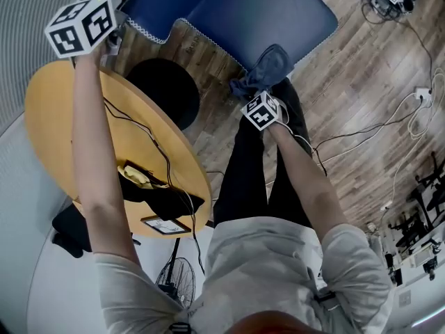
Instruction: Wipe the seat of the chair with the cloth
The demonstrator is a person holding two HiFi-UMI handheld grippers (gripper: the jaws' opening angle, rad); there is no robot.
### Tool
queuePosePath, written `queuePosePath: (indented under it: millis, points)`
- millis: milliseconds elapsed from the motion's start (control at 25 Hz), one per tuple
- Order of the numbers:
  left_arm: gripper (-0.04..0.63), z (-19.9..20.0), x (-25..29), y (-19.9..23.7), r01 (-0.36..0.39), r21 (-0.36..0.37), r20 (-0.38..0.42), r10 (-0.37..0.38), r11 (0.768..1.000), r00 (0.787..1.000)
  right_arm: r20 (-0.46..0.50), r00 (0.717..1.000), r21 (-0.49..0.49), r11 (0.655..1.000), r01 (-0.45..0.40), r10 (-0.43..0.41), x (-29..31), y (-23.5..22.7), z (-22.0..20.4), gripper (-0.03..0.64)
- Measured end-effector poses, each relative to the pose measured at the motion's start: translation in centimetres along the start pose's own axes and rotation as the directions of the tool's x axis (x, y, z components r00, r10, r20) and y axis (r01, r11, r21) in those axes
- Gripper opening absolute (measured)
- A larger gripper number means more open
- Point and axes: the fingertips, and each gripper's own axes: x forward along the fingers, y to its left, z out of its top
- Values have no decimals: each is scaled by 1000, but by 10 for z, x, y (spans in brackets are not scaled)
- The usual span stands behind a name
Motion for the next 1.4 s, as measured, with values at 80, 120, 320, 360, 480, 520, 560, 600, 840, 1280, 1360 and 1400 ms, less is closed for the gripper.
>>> queuePosePath:
  millis: [80,120,320,360,480,520,560,600,840,1280,1360,1400]
  points:
    - [169,-1,-2,0,-15,-21,-3,15,1000,1000,27,999,-27,999,-29,30,-11,22,4,51]
    - [180,-3,-4,0,-28,-35,-10,27,999,1000,45,998,-49,998,-43,45,-19,33,7,51]
    - [215,-14,-22,0,-88,-15,-40,88,996,995,161,983,-105,992,-67,84,-73,72,24,51]
    - [215,-13,-29,0,-100,-8,-35,99,995,994,182,980,-114,991,-63,84,-85,74,28,51]
    - [221,-9,-47,-4,-108,-22,-30,107,994,994,229,970,-121,991,-50,77,-110,75,34,51]
    - [246,-10,-50,-6,-114,-29,-37,113,993,993,244,967,-107,993,-51,76,-116,75,34,51]
    - [270,-11,-52,-8,-127,-34,-48,125,991,991,261,962,-85,995,-57,77,-122,77,35,51]
    - [276,-14,-53,-9,-146,-38,-59,144,989,988,280,957,-59,996,-65,79,-129,78,35,51]
    - [276,-21,-86,-14,-254,-72,-47,251,965,967,374,925,-44,998,-49,62,-186,80,36,51]
    - [275,-6,-166,-140,-278,-128,13,282,952,959,503,864,-15,1000,16,-7,-309,47,36,51]
    - [275,3,-182,-171,-267,-174,57,280,948,958,524,851,0,999,32,-27,-337,42,36,51]
    - [275,8,-190,-187,-261,-196,80,281,945,956,532,846,10,999,39,-38,-352,39,35,51]
